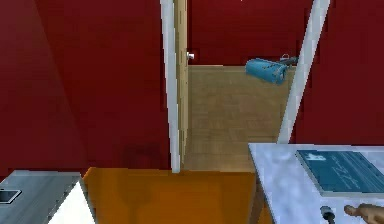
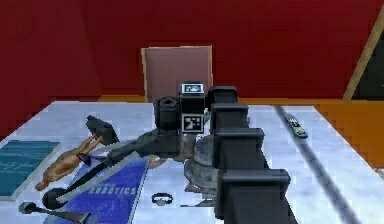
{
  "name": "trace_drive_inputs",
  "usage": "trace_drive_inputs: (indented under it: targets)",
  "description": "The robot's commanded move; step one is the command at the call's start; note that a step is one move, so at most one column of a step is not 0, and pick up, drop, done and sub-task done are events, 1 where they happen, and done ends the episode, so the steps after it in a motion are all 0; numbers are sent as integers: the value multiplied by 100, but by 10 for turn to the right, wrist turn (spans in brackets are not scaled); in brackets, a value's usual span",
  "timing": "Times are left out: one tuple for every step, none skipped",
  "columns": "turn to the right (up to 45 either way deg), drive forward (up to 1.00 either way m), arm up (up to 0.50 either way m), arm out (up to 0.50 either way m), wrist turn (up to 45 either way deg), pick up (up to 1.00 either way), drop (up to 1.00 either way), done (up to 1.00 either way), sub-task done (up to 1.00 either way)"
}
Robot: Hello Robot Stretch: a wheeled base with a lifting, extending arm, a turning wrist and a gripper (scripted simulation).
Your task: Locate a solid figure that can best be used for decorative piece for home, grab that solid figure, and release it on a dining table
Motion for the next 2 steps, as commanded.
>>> trace_drive_inputs:
  targets:
    - [0,0,0,0,-420,0,0,0,0]
    - [0,0,0,-16,0,0,0,0,0]
